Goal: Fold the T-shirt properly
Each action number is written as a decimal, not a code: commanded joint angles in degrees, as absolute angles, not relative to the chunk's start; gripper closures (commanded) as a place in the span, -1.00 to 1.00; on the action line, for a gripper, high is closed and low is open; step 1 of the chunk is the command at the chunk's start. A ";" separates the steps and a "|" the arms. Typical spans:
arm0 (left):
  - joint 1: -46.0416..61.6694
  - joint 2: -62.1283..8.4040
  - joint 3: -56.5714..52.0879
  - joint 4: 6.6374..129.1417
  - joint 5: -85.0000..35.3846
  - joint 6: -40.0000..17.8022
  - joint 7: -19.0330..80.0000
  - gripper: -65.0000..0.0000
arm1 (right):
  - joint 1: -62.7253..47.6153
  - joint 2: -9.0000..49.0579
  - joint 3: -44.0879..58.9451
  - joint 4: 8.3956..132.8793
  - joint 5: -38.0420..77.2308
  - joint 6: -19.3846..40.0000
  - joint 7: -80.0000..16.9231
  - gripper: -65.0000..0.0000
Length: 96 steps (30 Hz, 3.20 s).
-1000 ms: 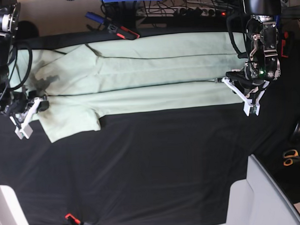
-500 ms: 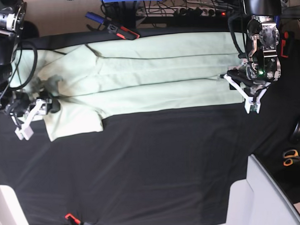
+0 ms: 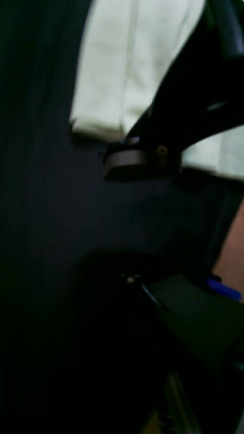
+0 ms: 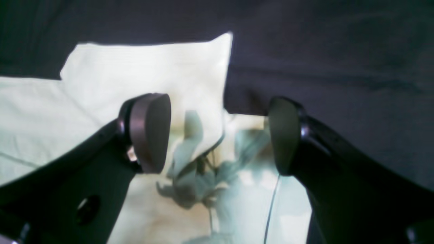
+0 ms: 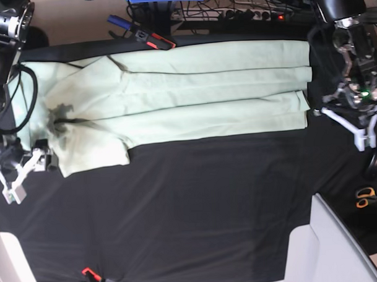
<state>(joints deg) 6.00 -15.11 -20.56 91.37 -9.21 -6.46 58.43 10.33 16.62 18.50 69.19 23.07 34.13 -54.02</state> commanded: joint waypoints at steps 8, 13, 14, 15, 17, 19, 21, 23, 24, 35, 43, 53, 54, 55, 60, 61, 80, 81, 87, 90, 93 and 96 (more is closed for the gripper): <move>13.32 -15.34 -30.37 102.37 -8.92 -6.37 57.71 -0.02 | 25.10 19.47 10.59 48.13 23.96 34.33 -46.20 -0.61; 16.48 -13.32 -30.55 104.48 -8.92 -6.37 57.63 -0.02 | 30.29 20.62 5.05 32.48 23.96 34.24 -37.14 -0.69; 16.57 -13.05 -30.55 104.48 -8.92 -6.37 57.54 -0.01 | 30.99 20.79 4.18 29.67 23.96 34.24 -35.38 -0.69; 16.57 -12.79 -30.55 104.48 -8.92 -6.37 57.54 -0.01 | 31.52 20.88 3.38 26.95 23.96 34.24 -33.71 -0.69; 16.40 -12.53 -30.55 104.75 -8.92 -6.37 57.54 -0.01 | 32.40 20.88 1.98 23.43 23.96 34.24 -31.34 -0.69; 16.04 -12.00 -30.55 104.75 -8.92 -6.37 57.54 -0.01 | 32.40 20.70 0.66 21.76 23.96 34.33 -29.67 -0.69; 15.96 -11.38 -30.55 104.84 -8.92 -6.37 57.54 -0.01 | 32.22 20.62 -0.04 21.49 24.04 34.33 -29.41 -0.68; 15.60 -11.38 -30.37 104.75 -8.92 -6.37 57.54 -0.01 | 32.13 19.82 -0.04 21.49 24.04 34.33 -29.41 -0.60; 15.16 -11.30 -30.29 104.75 -8.92 -6.37 57.54 -0.01 | 32.13 19.56 -0.04 21.41 24.04 34.33 -29.41 -0.46; 14.73 -11.21 -30.46 104.40 -8.92 -6.37 57.54 -0.01 | 31.69 19.03 0.31 21.58 24.31 34.51 -30.29 1.00; 14.64 -11.38 -30.37 104.40 -8.92 -6.37 57.54 -0.01 | 24.75 19.12 0.48 34.33 24.40 40.00 -37.32 1.00; 14.64 -11.38 -30.37 104.31 -8.92 -6.37 57.54 -0.01 | 12.00 19.03 0.57 58.42 24.48 40.00 -42.86 1.00; 14.64 -11.38 -30.37 104.31 -8.92 -6.37 57.54 -0.01 | 11.03 19.03 0.57 60.26 24.48 40.00 -43.56 1.00; 14.64 -11.38 -30.29 104.31 -8.92 -6.37 57.54 -0.01 | 10.33 19.03 0.57 62.02 24.48 40.00 -44.35 1.00; 14.64 -11.38 -30.11 104.31 -8.92 -6.37 57.54 -0.01 | 5.41 18.33 3.82 70.37 24.57 40.00 -48.13 1.00; 14.64 -11.38 -30.11 104.31 -8.92 -6.37 57.54 -0.01 | 4.53 17.71 4.44 72.22 24.57 40.00 -48.84 1.00; 13.41 -10.59 -29.85 101.14 -8.92 -6.37 57.54 -0.01 | -10.95 13.05 4.88 97.10 24.48 40.00 -54.11 1.00; 13.41 -10.59 -29.85 101.05 -8.92 -6.37 57.54 -0.01 | -11.56 12.88 4.88 97.80 24.48 40.00 -54.11 1.00; 13.32 -10.68 -29.93 101.05 -8.92 -6.37 57.54 -0.01 | -14.90 12.88 4.79 99.12 24.48 40.00 -54.11 1.00; 12.26 -10.77 -29.93 100.88 -8.57 -6.37 57.54 -0.01 | -16.13 13.05 4.79 99.12 24.48 40.00 -54.11 1.00; 11.82 -10.77 -29.93 99.82 -8.66 -6.37 57.54 -0.01 | -17.10 13.14 4.79 99.12 24.48 40.00 -54.11 1.00; 11.82 -10.77 -29.93 99.74 -8.84 -6.37 57.54 -0.01 | -17.63 14.20 4.88 99.12 24.40 40.00 -54.11 1.00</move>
